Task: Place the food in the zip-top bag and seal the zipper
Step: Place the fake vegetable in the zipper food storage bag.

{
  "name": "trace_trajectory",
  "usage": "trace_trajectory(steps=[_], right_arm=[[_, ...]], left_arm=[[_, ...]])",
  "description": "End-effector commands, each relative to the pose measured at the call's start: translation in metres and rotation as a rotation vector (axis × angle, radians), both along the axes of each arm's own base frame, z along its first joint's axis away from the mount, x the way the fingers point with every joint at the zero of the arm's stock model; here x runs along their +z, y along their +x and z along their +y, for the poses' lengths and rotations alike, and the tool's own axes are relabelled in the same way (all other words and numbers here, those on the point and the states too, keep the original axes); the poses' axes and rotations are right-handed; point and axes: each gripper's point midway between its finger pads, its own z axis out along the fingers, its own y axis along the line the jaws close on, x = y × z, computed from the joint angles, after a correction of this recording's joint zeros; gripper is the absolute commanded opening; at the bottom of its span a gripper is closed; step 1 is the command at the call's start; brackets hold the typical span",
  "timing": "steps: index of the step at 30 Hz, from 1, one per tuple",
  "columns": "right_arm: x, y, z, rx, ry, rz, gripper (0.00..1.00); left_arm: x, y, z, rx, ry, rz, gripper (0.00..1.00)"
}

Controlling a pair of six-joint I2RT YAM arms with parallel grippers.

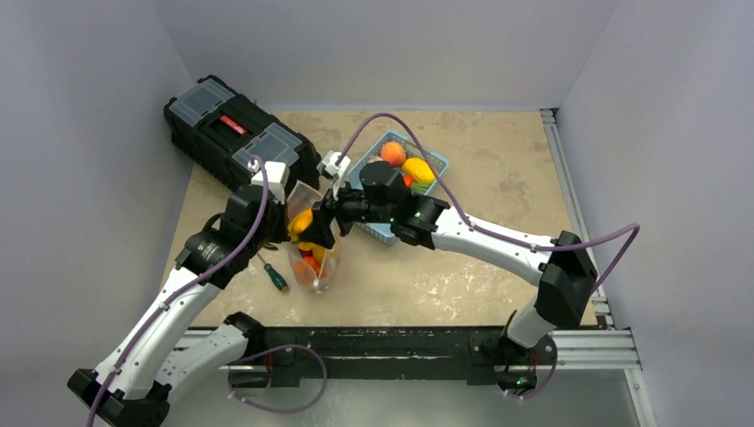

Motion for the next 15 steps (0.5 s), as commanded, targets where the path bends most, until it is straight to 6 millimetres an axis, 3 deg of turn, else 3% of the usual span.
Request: trace_trajectory(steps=[1,6,8,11,15], right_arm=[[0.016,0.018,-0.01,-0.132,-0.072,-0.168,0.15],[0.009,0.011,-0.013,-0.1,-0.111,-0.162,0.65],[0.013,0.002,-0.012,-0.06,-0.085,-0.14,0.79],[0.029,-0.014,-0.01,-0.008,-0.018,-0.106,0.96],[0.046,-0.023,-0.007,0.015,0.045,-0.069,0.99]], left_arm=[[0.02,0.007,-0.01,-0.015,-0.066,-0.076,0.0],[0.021,0.007,-0.009,-0.011,-0.068,-0.085,0.0],[0.02,0.007,-0.009,-0.01,-0.067,-0.082,0.0],[0.021,0.007,-0.009,-0.011,-0.067,-0.084,0.0],[0.02,0.007,-0.01,-0.015,-0.069,-0.08,0.0]])
